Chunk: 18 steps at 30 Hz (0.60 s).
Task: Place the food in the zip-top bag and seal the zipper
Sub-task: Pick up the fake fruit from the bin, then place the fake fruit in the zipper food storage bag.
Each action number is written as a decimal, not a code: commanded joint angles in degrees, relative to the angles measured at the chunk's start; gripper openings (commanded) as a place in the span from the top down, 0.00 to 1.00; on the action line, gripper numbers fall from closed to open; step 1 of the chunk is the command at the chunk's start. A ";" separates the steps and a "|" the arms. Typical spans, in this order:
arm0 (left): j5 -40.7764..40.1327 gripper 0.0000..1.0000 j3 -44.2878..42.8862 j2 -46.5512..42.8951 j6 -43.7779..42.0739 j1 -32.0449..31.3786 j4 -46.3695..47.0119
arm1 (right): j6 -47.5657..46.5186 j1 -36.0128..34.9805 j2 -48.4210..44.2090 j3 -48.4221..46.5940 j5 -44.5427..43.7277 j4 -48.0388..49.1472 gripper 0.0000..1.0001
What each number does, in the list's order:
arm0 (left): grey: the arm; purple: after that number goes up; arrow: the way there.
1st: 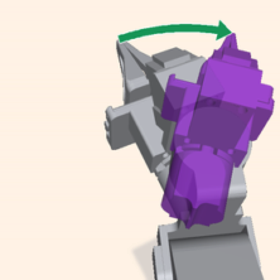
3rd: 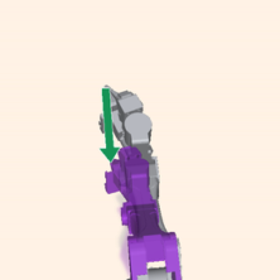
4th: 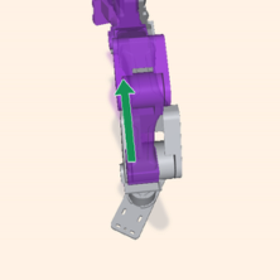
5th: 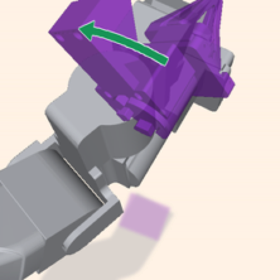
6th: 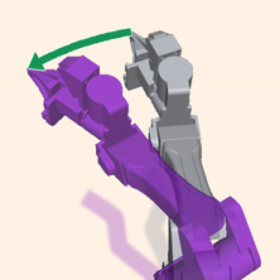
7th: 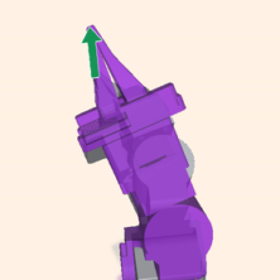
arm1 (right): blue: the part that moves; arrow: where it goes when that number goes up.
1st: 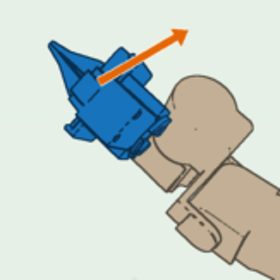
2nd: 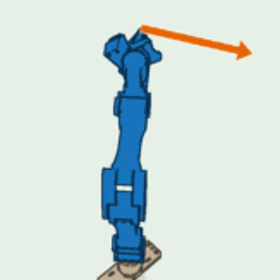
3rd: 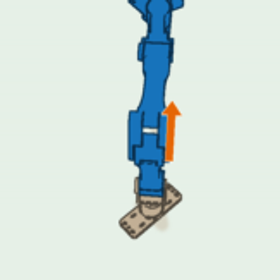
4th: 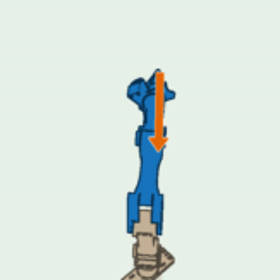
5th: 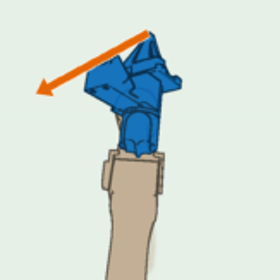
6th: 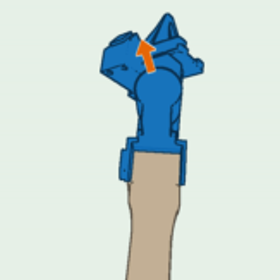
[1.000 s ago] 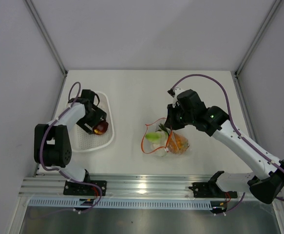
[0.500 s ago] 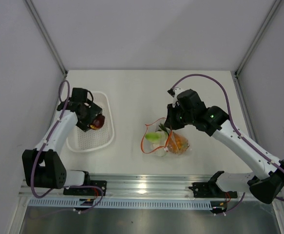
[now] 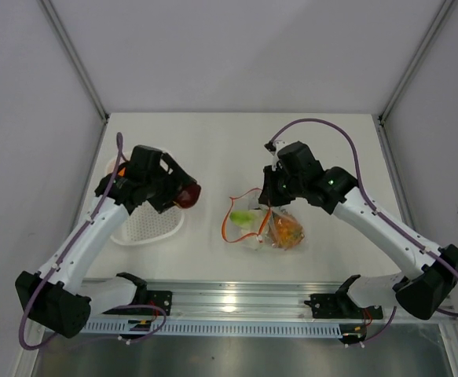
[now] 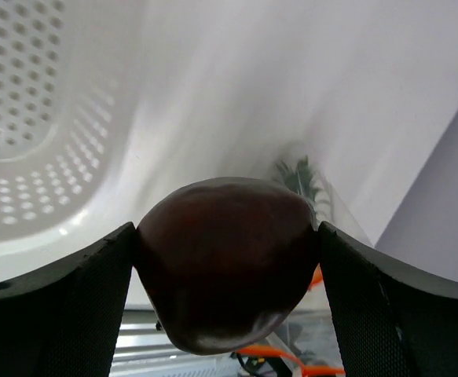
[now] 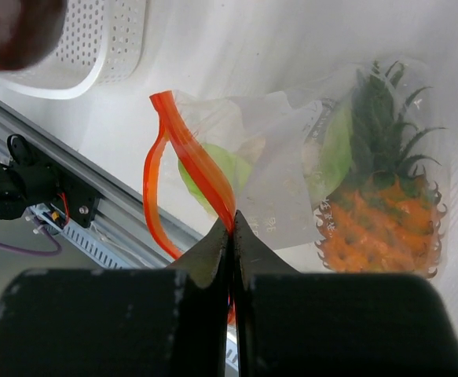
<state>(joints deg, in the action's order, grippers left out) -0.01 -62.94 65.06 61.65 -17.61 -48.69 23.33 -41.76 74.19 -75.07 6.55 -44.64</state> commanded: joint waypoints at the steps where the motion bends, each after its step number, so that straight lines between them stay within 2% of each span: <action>1: 1.59 0.45 -3.85 -0.72 5.75 -8.12 2.18 | 1.71 0.27 0.86 -3.33 -0.92 0.88 1.00; 6: 1.85 0.45 -4.91 1.64 10.15 -16.74 6.31 | 2.94 0.27 0.95 -5.35 -1.62 -0.71 1.00; 18: 0.36 0.45 -9.48 7.98 14.55 -27.30 7.82 | 5.93 0.27 0.60 -8.43 -1.54 -3.26 1.00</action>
<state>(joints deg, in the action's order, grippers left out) 1.10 -68.49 72.29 73.67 -43.11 -42.54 27.33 -41.74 75.42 -80.03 4.86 -48.53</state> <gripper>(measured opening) 0.897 0.003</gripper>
